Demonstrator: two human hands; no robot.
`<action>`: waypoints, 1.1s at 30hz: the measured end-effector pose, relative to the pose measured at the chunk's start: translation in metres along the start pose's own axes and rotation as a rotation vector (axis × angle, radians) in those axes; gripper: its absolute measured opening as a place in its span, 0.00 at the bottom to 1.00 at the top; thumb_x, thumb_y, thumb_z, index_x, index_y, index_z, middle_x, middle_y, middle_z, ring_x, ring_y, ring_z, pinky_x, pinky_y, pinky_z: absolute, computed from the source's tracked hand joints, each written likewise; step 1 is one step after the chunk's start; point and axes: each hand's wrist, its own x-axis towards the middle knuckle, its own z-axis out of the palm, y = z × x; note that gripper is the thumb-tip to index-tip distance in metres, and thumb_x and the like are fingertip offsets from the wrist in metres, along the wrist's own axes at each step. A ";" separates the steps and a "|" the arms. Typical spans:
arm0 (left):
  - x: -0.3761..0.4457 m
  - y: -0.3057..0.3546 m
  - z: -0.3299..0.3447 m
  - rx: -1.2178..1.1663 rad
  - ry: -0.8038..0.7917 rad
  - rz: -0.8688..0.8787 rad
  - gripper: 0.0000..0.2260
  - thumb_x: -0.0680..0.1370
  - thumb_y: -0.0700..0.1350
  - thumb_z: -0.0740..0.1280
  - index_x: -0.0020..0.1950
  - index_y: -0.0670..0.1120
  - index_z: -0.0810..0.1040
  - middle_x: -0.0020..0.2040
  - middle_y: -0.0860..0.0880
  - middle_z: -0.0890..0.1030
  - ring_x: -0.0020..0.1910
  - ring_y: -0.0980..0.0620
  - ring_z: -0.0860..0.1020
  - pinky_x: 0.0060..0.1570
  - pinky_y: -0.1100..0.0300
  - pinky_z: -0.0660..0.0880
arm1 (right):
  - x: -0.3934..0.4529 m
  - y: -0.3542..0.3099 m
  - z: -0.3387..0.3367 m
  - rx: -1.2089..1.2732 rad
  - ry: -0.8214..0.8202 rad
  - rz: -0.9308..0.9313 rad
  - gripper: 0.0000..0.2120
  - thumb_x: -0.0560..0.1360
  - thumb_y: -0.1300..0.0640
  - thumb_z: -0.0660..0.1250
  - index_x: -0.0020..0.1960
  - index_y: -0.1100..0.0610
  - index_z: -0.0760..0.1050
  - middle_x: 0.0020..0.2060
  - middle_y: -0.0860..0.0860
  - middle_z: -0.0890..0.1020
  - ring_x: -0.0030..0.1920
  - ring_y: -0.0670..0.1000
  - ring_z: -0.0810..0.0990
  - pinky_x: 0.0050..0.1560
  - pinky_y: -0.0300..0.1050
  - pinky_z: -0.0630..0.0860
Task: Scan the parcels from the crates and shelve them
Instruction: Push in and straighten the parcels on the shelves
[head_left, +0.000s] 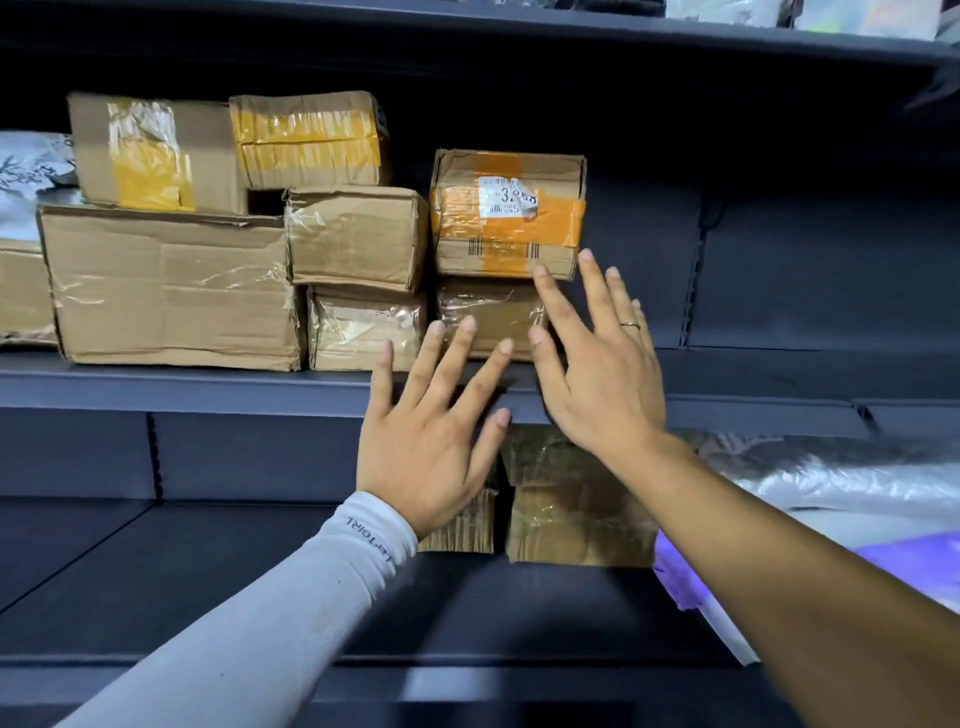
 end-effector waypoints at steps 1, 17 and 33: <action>-0.015 -0.001 0.000 -0.009 -0.009 -0.033 0.28 0.85 0.60 0.57 0.85 0.54 0.58 0.85 0.46 0.55 0.84 0.44 0.53 0.79 0.34 0.47 | -0.010 -0.001 0.002 -0.007 -0.002 -0.005 0.27 0.86 0.40 0.47 0.84 0.38 0.47 0.85 0.50 0.46 0.84 0.56 0.45 0.83 0.58 0.48; -0.160 0.004 0.049 -0.112 -0.343 -0.164 0.33 0.81 0.59 0.59 0.85 0.53 0.56 0.85 0.46 0.57 0.83 0.41 0.58 0.78 0.32 0.50 | -0.194 -0.032 0.140 -0.033 -0.103 -0.128 0.30 0.85 0.46 0.57 0.84 0.54 0.57 0.84 0.56 0.54 0.83 0.63 0.54 0.77 0.69 0.61; -0.146 -0.051 0.163 -0.023 -0.546 -0.174 0.32 0.82 0.57 0.62 0.84 0.53 0.57 0.83 0.48 0.61 0.83 0.41 0.55 0.72 0.23 0.44 | -0.133 -0.053 0.264 -0.166 -0.258 0.026 0.34 0.82 0.50 0.63 0.84 0.49 0.55 0.83 0.57 0.58 0.81 0.67 0.55 0.80 0.62 0.56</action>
